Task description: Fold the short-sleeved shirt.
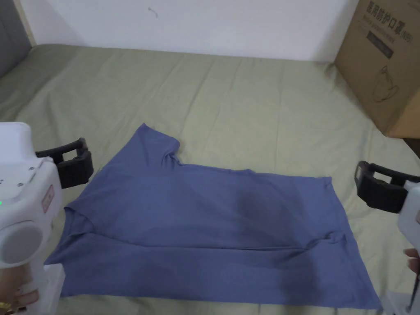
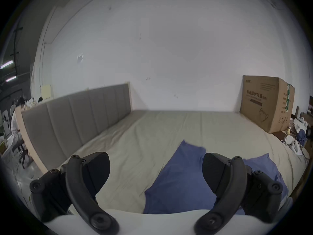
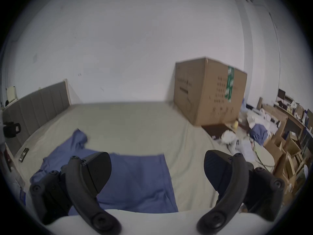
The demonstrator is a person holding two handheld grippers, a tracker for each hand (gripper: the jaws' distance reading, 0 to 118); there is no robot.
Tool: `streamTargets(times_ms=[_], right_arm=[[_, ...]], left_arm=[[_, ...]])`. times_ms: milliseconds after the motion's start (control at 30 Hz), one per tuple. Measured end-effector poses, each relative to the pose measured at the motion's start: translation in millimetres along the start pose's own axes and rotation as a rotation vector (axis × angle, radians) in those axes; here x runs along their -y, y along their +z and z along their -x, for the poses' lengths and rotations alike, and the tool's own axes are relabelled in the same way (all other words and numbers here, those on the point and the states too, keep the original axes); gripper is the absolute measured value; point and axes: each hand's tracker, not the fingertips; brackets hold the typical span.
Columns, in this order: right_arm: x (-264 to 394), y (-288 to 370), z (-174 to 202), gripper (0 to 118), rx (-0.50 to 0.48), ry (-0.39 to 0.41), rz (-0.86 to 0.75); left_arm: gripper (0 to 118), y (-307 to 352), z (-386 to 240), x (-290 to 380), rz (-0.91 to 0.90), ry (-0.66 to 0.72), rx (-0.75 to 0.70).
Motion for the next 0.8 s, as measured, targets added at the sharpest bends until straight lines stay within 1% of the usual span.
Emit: streamTargets(times_ms=[33, 67, 100, 133, 167, 200, 233, 267, 333, 367, 500, 567, 667, 733, 767, 800], right_arm=[[-2, 2, 6, 112, -0.004, -0.001, -0.022], [-3, 2, 10, 111, -0.007, -0.004, -0.032], [-4, 3, 14, 107, -0.009, -0.008, -0.036], [-5, 3, 17, 98, -0.017, -0.013, -0.042], [-5, 3, 20, 80, -0.035, -0.02, -0.046], [-4, 2, 21, 47, -0.049, -0.029, -0.049], [-3, 1, 23, 25, -0.054, -0.033, -0.047], [-2, -1, 25, 11, -0.061, -0.035, -0.04], [0, -3, 29, 0, -0.061, -0.035, -0.035], [1, -4, 30, 0, -0.064, -0.033, -0.032], [1, -12, 30, 0, -0.082, -0.048, -0.009], [1, -18, 30, 0, -0.081, -0.055, 0.002], [0, -30, 31, 0, -0.086, -0.071, 0.026], [-1, -38, 32, 0, -0.087, -0.075, 0.042], [-1, -43, 33, 0, -0.085, -0.073, 0.05], [-1, -49, 34, 0, -0.084, -0.069, 0.056]], left_arm=[[108, -1, -4, 0, -0.009, 0.0, 0.013], [102, 0, -8, -1, -0.014, 0.006, 0.03], [85, 1, -11, -1, -0.024, 0.018, 0.065], [69, 2, -14, -2, -0.018, 0.022, 0.075], [50, -3, -16, 0, -0.006, 0.02, 0.082], [23, -4, -19, 1, 0.001, 0.013, 0.094], [2, -6, -21, 2, 0.01, 0.002, 0.105], [0, -7, -23, 3, 0.026, -0.015, 0.124], [0, -8, -26, 3, 0.034, -0.026, 0.144], [0, -10, -27, 3, 0.064, -0.039, 0.191], [0, -26, -28, 1, 0.083, -0.042, 0.181], [0, -41, -26, -6, 0.108, 0.009, 0.192], [0, -79, -22, -20, 0.178, 0.072, 0.199], [0, -113, -23, -29, 0.295, 0.08, 0.204], [4, -135, -21, -29, 0.344, 0.083, 0.197], [22, -157, -20, -29, 0.391, 0.089, 0.203]])
